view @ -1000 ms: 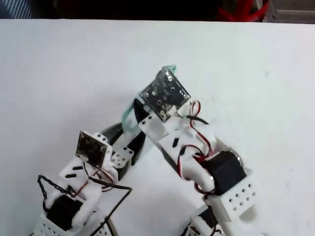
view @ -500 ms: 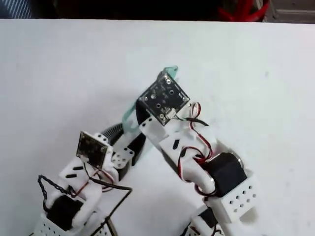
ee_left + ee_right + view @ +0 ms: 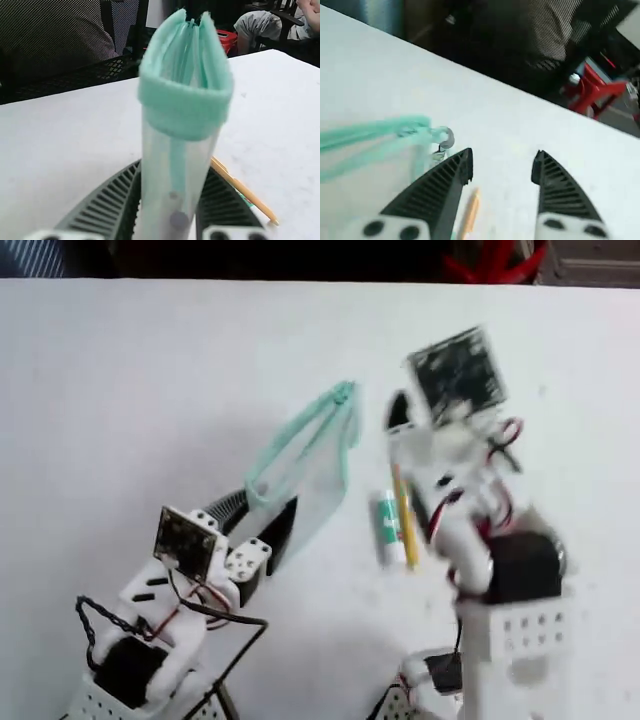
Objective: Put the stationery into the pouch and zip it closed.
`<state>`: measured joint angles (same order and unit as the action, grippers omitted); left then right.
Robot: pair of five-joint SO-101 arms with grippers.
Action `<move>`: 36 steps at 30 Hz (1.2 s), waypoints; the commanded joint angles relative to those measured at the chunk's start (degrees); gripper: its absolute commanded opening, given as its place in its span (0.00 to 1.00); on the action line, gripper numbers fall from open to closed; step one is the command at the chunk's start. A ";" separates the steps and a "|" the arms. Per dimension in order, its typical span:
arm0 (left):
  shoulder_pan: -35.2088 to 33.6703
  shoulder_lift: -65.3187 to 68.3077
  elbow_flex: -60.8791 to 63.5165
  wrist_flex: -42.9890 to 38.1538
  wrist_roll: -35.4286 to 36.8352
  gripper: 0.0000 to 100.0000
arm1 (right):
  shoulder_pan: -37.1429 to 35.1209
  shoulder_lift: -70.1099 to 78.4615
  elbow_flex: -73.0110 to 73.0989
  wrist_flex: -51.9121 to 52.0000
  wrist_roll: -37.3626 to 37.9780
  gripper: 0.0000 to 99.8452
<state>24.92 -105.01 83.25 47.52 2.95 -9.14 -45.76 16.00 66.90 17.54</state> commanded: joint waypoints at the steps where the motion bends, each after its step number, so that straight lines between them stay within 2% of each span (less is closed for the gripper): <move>1: 0.75 0.31 -0.18 -0.09 0.70 0.14 | 7.52 4.53 -2.46 0.48 0.09 0.18; 6: 1.01 0.31 0.00 -0.09 0.62 0.14 | 10.42 11.91 3.52 2.07 -0.35 0.18; 15: 0.57 0.31 0.00 -0.09 0.62 0.14 | -0.13 18.51 18.37 -0.31 -1.41 0.18; 23: 0.57 0.31 0.00 -0.09 0.62 0.14 | -3.38 19.03 30.86 -15.69 -1.85 0.18; 36: 0.57 0.31 0.00 -0.09 0.62 0.14 | -5.76 19.12 38.51 -24.66 -1.41 0.18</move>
<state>24.92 -105.01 83.25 47.52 2.95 -14.59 -26.51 54.42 44.31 16.22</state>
